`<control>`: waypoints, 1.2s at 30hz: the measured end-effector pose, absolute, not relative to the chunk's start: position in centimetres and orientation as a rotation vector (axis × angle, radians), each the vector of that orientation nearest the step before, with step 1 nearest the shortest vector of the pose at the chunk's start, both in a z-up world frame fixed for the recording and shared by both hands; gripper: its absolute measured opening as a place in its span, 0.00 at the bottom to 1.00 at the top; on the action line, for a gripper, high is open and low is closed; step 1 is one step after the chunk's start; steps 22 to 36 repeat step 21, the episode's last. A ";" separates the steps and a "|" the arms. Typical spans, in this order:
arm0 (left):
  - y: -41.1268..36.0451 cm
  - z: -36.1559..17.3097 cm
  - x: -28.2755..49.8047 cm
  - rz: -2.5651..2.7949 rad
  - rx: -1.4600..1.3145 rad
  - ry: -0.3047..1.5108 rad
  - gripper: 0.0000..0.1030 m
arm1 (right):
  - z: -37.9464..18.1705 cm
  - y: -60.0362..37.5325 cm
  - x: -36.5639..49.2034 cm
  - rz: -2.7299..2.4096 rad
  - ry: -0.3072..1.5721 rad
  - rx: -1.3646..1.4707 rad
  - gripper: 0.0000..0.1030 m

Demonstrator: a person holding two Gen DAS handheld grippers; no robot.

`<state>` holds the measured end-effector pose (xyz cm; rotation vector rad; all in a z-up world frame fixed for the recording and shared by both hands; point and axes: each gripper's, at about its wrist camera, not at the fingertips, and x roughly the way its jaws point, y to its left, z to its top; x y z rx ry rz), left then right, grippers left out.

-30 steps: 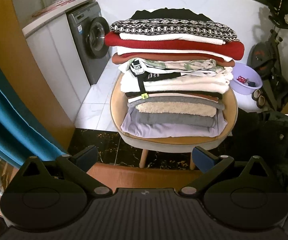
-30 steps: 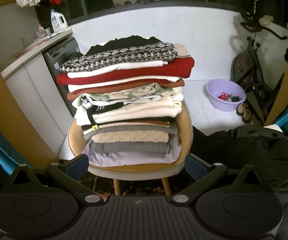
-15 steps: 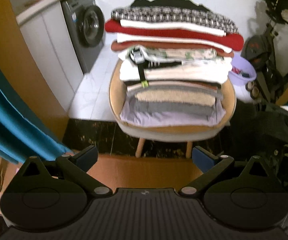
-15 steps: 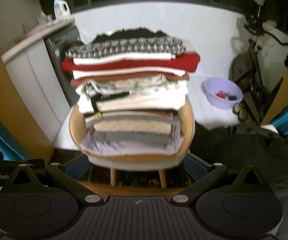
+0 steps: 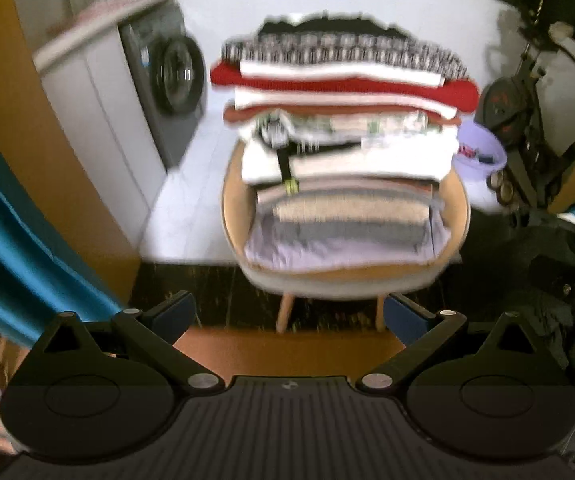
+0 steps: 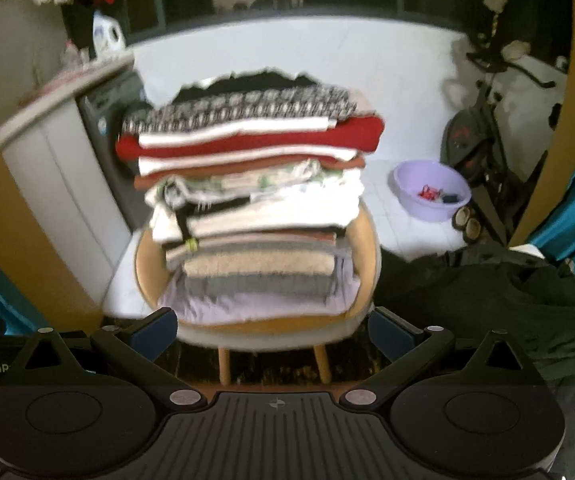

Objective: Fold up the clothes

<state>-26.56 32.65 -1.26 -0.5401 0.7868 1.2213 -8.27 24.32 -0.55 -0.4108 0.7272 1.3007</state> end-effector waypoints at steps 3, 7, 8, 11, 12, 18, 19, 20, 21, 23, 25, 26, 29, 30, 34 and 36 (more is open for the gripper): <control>32.2 -0.1 -26.2 1.213 -0.482 0.742 0.99 | 0.2 23.8 -7.6 1.280 0.697 -0.366 0.99; 32.0 0.7 -25.8 1.200 -0.445 0.706 0.99 | 0.8 23.6 -6.7 1.266 0.689 -0.339 0.99; 32.0 0.7 -25.8 1.199 -0.446 0.702 0.99 | 0.9 23.7 -6.6 1.263 0.686 -0.336 0.99; 32.2 0.6 -25.8 1.194 -0.462 0.698 0.99 | 1.1 23.7 -6.3 1.260 0.679 -0.332 0.99; 32.3 0.5 -25.8 1.190 -0.470 0.698 0.99 | 1.2 23.7 -6.2 1.259 0.678 -0.332 0.99; 32.4 -0.1 -26.0 1.167 -0.511 0.721 0.99 | 1.0 24.3 -6.3 1.253 0.692 -0.356 0.99; 32.5 -0.3 -26.0 1.162 -0.519 0.725 0.99 | 0.9 24.4 -6.4 1.252 0.697 -0.360 0.99; 32.5 -0.4 -26.0 1.156 -0.529 0.729 0.99 | 0.8 24.4 -6.5 1.251 0.702 -0.365 0.99; 32.5 -0.5 -26.1 1.151 -0.539 0.732 0.99 | 0.7 24.5 -6.6 1.250 0.708 -0.369 0.99; 32.5 -0.5 -26.1 1.151 -0.539 0.732 0.99 | 0.7 24.5 -6.6 1.250 0.708 -0.369 0.99; 32.5 -0.5 -26.1 1.151 -0.539 0.732 0.99 | 0.7 24.5 -6.6 1.250 0.708 -0.369 0.99; 32.5 -0.5 -26.1 1.151 -0.539 0.732 0.99 | 0.7 24.5 -6.6 1.250 0.708 -0.369 0.99; 32.5 -0.5 -26.1 1.151 -0.539 0.732 0.99 | 0.7 24.5 -6.6 1.250 0.708 -0.369 0.99; 32.5 -0.5 -26.1 1.151 -0.539 0.732 0.99 | 0.7 24.5 -6.6 1.250 0.708 -0.369 0.99; 32.5 -0.5 -26.1 1.151 -0.539 0.732 0.99 | 0.7 24.5 -6.6 1.250 0.708 -0.369 0.99; 32.5 -0.5 -26.1 1.151 -0.539 0.732 0.99 | 0.7 24.5 -6.6 1.250 0.708 -0.369 0.99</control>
